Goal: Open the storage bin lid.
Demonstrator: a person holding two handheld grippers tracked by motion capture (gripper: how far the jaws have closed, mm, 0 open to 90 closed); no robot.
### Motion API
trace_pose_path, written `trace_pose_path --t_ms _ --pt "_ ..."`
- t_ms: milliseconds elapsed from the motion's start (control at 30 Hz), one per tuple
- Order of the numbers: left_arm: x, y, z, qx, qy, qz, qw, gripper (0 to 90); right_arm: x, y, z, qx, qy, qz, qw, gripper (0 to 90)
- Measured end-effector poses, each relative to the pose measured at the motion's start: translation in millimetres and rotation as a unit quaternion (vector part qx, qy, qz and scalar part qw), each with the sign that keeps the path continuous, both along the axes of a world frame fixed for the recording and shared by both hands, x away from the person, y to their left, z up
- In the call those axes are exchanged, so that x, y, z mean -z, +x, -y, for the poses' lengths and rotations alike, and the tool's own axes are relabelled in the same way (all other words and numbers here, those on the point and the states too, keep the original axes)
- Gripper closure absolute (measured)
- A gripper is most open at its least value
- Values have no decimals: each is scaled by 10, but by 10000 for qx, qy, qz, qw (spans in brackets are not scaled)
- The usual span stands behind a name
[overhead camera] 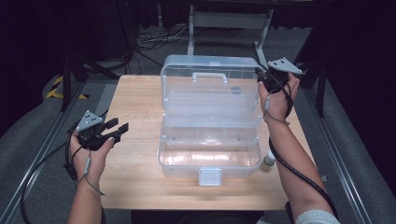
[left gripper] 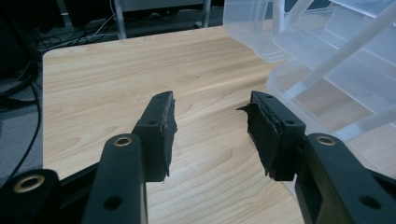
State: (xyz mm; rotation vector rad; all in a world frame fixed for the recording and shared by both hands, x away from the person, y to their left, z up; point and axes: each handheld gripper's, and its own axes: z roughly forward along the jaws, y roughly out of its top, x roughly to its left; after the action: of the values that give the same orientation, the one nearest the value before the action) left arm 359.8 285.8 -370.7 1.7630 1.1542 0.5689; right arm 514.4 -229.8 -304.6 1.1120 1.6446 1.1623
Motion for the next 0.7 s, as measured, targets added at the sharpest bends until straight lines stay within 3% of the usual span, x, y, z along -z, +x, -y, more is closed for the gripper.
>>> trace_pose_path --t_ms 700 --pt "34 22 5 25 -24 -59 10000 521 74 262 -8 -24 -16 -183 9998 825"
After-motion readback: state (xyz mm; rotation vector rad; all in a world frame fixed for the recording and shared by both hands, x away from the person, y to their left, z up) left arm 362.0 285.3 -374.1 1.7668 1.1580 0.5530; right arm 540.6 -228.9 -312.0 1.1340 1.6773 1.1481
